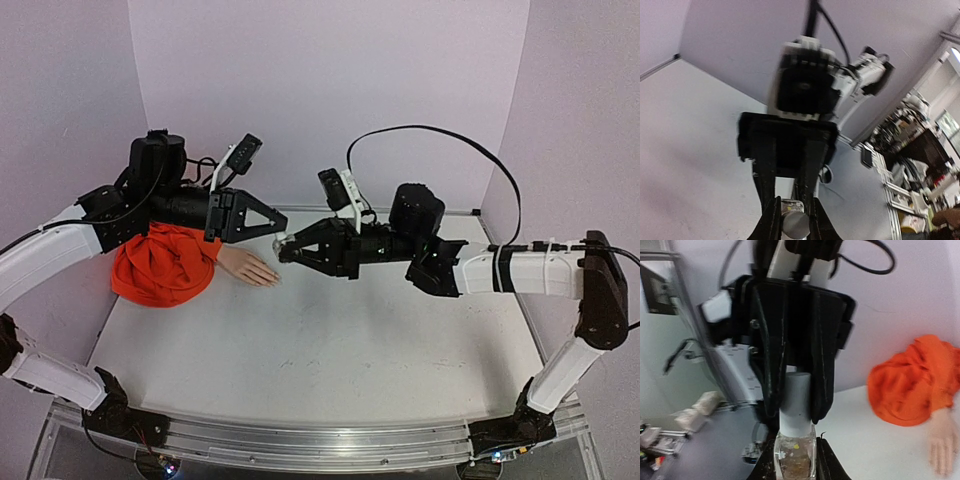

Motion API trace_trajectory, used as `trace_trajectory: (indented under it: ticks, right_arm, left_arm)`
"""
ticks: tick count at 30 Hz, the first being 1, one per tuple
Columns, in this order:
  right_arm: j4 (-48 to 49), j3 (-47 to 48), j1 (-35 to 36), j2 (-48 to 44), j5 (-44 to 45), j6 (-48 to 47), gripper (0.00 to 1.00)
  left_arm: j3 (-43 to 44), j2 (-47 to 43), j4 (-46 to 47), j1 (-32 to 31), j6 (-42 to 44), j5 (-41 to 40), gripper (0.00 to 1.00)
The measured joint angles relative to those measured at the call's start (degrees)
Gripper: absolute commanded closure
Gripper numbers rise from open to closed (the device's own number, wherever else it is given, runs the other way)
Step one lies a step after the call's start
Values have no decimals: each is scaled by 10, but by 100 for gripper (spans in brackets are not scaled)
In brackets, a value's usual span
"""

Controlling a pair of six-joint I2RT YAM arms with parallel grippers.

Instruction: Paint the nails

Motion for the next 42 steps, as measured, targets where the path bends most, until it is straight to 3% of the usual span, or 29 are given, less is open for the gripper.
trace_trajectory:
  ticks: [2,4,6,9,11,13,16,21,27,33,37,42]
  right_arm:
    - [66,-12,-3,0,-87,73,100]
    - [110,-17,-1,0,-125,118,100]
    - [142,-28,-1,0,-133,144,100]
    - [163,-53,-10,-6,-131,143,100]
    - [150,-76,-19,-26,-130,114,100]
    - [96,-77,-25,-50,-100,63,100]
    - [17,-62,-26,-73,-13,2,100]
    - [-92,-16,-1,-54,221,-41,100]
    - [-182,46,85,22,460,-77,100]
    - [-221,95,146,61,554,-109,100]
    - [-221,115,152,64,583,-122,100]
    - [-220,124,153,65,610,-132,100]
  left_arm:
    - [3,0,16,-11,14,50,100]
    - [9,0,27,-22,24,81,92]
    - [9,0,34,-29,28,83,72]
    - [0,-3,29,-33,18,59,32]
    - [-16,-18,20,-22,7,20,18]
    - [-33,-36,8,-11,-7,-16,13]
    - [-47,-62,-11,-7,-28,-70,13]
    - [-48,-79,-34,-8,-77,-157,26]
    - [-49,-64,-54,-7,-128,-227,30]
    - [-49,-45,-59,-7,-152,-252,45]
    - [-49,-37,-59,-7,-156,-262,47]
    - [-49,-34,-59,-7,-163,-277,59]
